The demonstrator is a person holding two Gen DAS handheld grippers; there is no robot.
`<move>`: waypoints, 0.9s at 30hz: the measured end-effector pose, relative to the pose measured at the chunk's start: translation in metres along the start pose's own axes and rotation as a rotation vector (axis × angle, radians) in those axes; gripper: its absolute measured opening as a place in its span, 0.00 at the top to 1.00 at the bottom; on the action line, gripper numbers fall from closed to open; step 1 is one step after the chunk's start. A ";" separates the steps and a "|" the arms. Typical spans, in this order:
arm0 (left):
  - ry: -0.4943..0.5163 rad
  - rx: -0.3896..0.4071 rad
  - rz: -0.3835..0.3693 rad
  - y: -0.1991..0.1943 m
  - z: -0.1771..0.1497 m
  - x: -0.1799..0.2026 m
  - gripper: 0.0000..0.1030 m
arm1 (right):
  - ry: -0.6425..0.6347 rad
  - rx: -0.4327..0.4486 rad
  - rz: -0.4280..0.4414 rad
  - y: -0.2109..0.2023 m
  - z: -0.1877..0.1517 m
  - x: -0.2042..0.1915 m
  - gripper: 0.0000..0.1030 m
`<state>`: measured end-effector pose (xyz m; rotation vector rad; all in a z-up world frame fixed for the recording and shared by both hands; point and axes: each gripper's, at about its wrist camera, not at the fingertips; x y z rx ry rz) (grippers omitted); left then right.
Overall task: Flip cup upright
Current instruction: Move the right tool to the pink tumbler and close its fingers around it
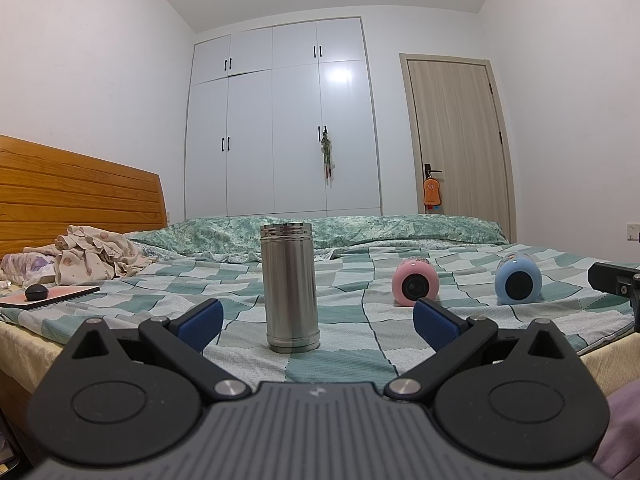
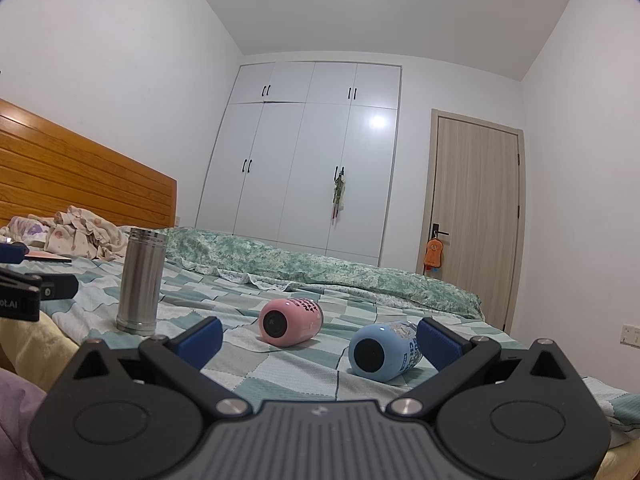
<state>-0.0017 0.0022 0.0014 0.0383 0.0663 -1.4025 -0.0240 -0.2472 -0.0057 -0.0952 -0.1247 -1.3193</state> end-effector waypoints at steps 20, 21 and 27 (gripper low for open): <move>0.122 -0.023 -0.175 0.044 0.034 0.084 0.00 | 0.153 -0.099 0.033 0.050 0.014 0.077 0.00; 0.128 -0.032 -0.182 0.050 0.035 0.090 0.00 | 0.148 -0.106 0.032 0.056 0.014 0.084 0.00; 0.166 -0.103 -0.205 0.095 0.044 0.124 0.00 | 0.143 -0.161 0.057 0.102 0.015 0.121 0.00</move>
Point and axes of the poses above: each gripper's, at about its wrist camera, not at the fingertips, and y roughly the way its jaws point, x to its right, z to its top, and after that the axes turned 10 degrees about z, right-handed
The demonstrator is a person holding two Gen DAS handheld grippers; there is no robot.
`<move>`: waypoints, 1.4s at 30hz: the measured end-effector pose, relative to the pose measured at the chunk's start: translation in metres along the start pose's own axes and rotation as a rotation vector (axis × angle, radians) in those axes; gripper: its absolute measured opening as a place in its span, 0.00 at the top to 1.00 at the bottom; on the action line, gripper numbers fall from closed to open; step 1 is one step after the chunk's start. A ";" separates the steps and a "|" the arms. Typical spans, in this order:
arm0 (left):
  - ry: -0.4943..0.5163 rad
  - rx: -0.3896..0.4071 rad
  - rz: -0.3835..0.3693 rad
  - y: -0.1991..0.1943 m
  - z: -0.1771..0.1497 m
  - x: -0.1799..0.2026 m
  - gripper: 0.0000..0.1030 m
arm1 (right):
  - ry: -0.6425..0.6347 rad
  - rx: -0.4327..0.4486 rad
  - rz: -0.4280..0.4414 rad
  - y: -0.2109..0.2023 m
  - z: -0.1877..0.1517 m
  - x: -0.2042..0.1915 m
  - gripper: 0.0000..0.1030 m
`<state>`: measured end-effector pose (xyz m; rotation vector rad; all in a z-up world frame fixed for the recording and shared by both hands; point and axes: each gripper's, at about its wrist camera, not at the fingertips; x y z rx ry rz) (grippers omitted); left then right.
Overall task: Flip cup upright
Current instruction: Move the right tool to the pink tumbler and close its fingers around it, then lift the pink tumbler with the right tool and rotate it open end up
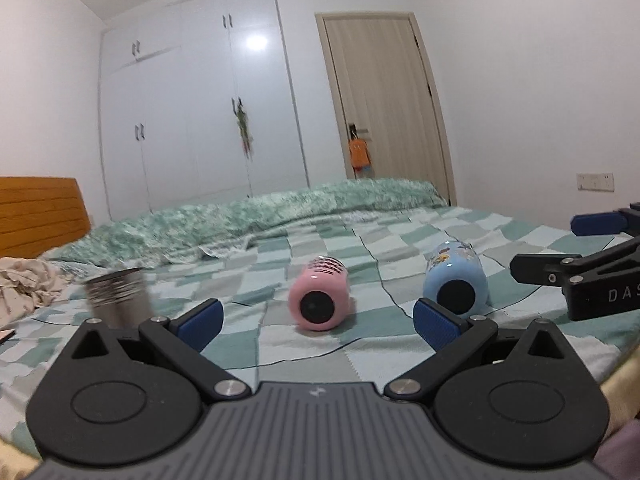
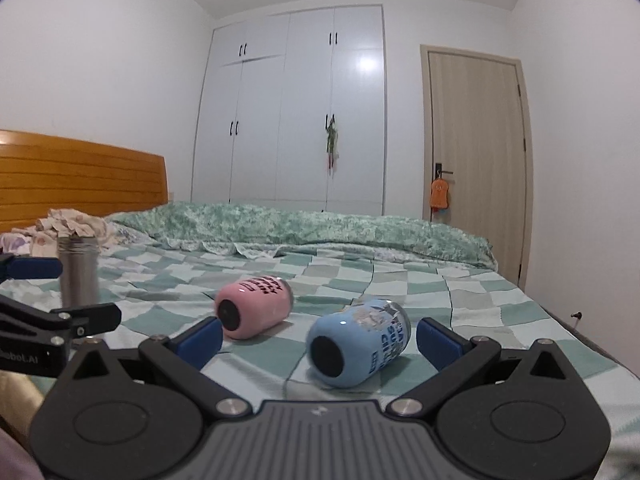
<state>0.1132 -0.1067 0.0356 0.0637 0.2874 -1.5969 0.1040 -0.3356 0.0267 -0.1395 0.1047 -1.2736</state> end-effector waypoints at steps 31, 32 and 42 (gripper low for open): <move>0.232 -0.547 0.022 0.303 0.047 0.065 0.00 | -0.090 -0.361 0.237 0.253 0.072 0.127 0.00; 0.232 -0.576 0.026 0.310 0.045 0.066 0.01 | -0.091 -0.363 0.242 0.256 0.071 0.128 0.00; 0.178 -0.691 0.026 0.326 0.033 0.059 0.18 | -0.074 -0.384 0.277 0.262 0.061 0.123 0.00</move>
Point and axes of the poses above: each gripper's, at about its wrist camera, not at the fingertips, and y roughly the way its jaws point, x to its right, z to its top, and after that the axes turned 10 degrees about z, right-handed
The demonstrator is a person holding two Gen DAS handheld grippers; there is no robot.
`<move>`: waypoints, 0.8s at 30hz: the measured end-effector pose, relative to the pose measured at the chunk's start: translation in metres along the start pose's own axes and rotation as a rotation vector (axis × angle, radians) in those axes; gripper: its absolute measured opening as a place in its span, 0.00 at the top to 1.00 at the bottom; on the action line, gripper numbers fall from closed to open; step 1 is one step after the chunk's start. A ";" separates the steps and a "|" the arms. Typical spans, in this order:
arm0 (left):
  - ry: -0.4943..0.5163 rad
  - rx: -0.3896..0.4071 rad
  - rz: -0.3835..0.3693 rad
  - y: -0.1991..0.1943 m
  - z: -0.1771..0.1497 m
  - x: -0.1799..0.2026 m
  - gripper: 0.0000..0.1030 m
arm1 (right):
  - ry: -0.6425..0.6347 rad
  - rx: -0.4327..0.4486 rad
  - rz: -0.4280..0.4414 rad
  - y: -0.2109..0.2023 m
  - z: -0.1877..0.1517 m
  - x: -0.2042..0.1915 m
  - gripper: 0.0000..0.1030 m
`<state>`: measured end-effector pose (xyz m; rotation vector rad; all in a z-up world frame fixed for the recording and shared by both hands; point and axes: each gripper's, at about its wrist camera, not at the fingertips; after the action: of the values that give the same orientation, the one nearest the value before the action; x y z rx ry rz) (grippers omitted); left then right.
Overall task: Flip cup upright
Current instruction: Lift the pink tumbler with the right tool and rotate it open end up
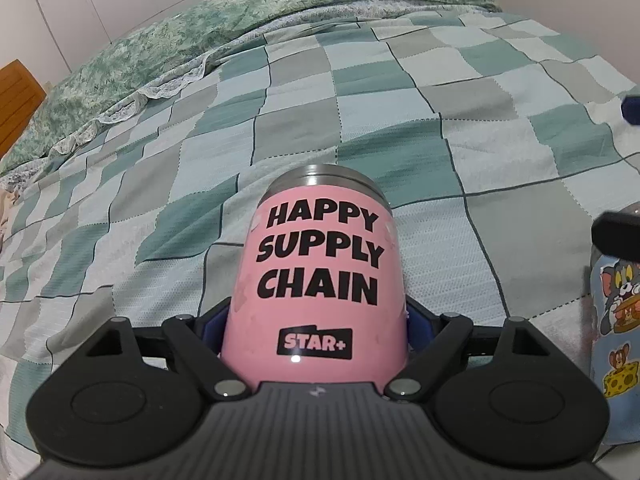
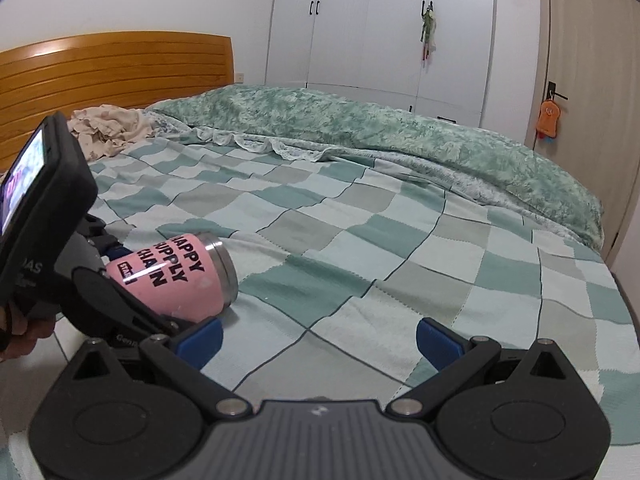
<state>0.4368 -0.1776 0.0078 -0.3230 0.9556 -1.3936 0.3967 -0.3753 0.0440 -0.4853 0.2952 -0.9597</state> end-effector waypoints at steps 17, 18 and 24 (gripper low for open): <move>-0.008 0.035 -0.069 -0.100 -0.039 -0.023 0.18 | -0.001 0.005 -0.006 -0.071 -0.006 -0.066 0.00; -0.007 0.035 -0.073 -0.107 -0.044 -0.025 0.18 | -0.004 0.003 -0.006 -0.077 -0.008 -0.073 0.00; -0.022 0.016 -0.102 -0.141 -0.082 -0.033 0.18 | -0.007 -0.017 -0.005 -0.107 -0.023 -0.111 0.00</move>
<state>0.2848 -0.1492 0.0697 -0.3787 0.9202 -1.4864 0.2494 -0.3396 0.0828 -0.5051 0.2959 -0.9604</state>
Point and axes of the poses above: each gripper's, at about its wrist camera, not at the fingertips, and y roughly the way its jaws point, x to its right, z to its top, and after that the axes turned 10 degrees about z, right-handed
